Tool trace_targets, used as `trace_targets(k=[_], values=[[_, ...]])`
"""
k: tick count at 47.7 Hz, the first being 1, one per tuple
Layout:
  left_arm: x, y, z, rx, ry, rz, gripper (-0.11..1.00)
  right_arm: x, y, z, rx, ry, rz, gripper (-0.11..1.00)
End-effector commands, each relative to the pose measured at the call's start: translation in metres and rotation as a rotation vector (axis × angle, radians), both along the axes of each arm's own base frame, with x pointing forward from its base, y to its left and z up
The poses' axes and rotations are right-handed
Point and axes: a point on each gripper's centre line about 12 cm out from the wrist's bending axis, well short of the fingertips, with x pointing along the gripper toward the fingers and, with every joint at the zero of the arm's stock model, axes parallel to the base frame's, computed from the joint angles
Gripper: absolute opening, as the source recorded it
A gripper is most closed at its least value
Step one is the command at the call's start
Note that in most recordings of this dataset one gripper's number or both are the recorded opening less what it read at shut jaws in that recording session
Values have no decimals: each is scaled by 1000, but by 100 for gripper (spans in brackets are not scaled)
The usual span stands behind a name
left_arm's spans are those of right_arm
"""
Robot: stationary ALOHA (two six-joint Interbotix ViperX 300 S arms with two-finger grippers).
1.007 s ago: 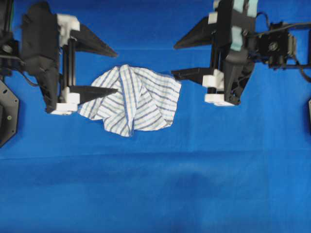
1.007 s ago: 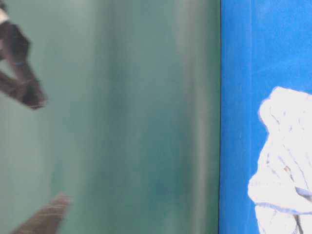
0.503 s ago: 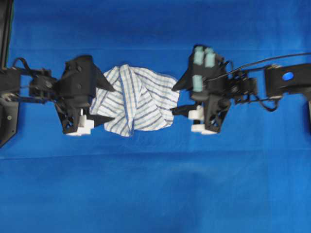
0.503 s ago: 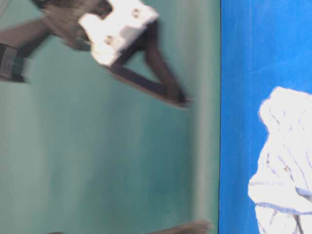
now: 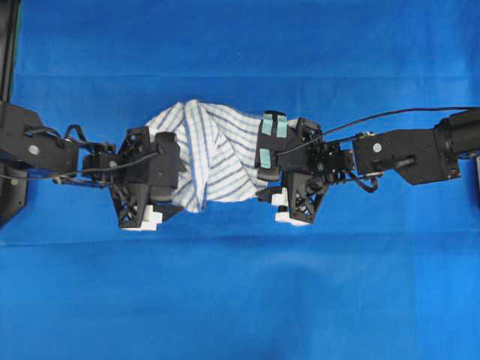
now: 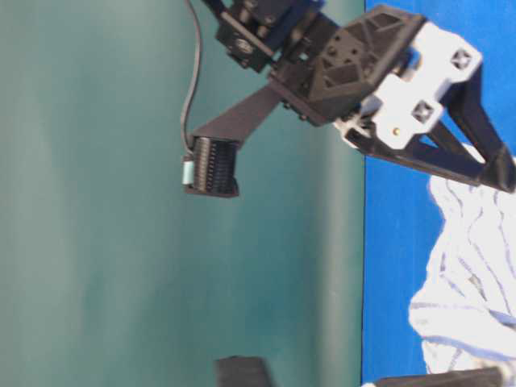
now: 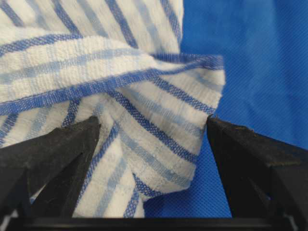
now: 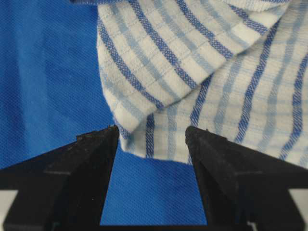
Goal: Lift the towel with both arms.
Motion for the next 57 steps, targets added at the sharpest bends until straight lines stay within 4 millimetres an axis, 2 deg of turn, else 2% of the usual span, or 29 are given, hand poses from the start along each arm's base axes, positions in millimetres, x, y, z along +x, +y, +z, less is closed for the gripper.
trace_targets(k=[1, 14, 20, 23, 27, 33, 37, 39, 48, 57], values=[[4, -1, -3, -2, -15, 0, 89, 5, 2, 5, 8, -33, 2, 62], [4, -1, -12, 1, -31, 0, 89, 5, 3, -1, 8, -22, 6, 62], [6, -1, -11, 0, -35, 0, 85, 5, 2, -2, 6, -25, 7, 61], [6, -1, -11, 0, -32, 0, 82, 5, 2, -2, 4, -28, 10, 57], [5, -1, -11, 0, -29, 0, 69, 5, 1, -2, 4, -30, 8, 40], [4, 0, -11, 2, -28, 2, 32, 5, 1, -1, 4, -31, 8, 3], [5, 1, -8, -1, -34, 5, 12, 5, 0, -1, 4, -30, 6, 1], [6, 1, -6, 0, -35, 4, 8, 5, 1, 0, 4, -31, 7, 1], [9, 1, 20, -4, -55, 7, 8, 6, 1, 20, 4, -69, 2, 1], [14, 1, 77, -9, -132, 5, 8, 1, -2, 63, -12, -103, -11, 1]])
